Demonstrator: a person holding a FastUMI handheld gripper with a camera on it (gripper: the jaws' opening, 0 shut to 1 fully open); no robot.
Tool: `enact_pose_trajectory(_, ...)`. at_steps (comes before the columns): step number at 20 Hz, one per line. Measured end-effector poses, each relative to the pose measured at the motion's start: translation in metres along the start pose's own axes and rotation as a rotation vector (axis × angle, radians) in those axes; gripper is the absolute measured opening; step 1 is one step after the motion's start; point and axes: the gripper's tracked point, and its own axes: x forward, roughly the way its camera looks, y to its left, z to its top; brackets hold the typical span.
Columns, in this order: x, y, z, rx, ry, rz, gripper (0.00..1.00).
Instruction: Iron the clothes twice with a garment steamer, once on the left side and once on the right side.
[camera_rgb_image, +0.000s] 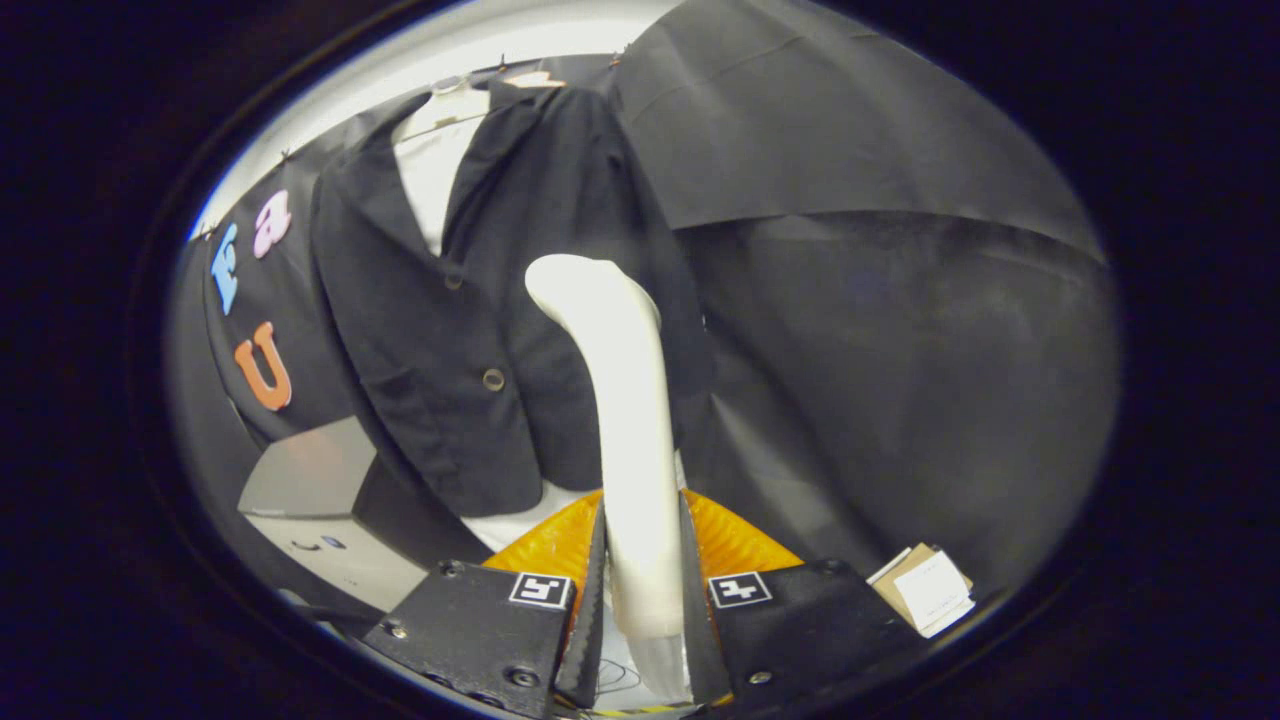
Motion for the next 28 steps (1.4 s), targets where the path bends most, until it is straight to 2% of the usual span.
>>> enact_pose_trajectory(7,0.000,0.011,0.098,0.036,-0.183,0.060,0.37)
enact_pose_trajectory(11,0.001,0.035,0.154,0.028,-0.269,0.102,0.37)
enact_pose_trajectory(15,0.006,0.055,0.188,0.011,-0.322,0.094,0.37)
enact_pose_trajectory(18,0.016,0.069,0.199,-0.027,-0.337,0.092,0.37)
enact_pose_trajectory(23,0.041,0.078,0.183,-0.069,-0.300,0.039,0.37)
enact_pose_trajectory(28,0.042,0.076,0.171,-0.063,-0.276,0.024,0.37)
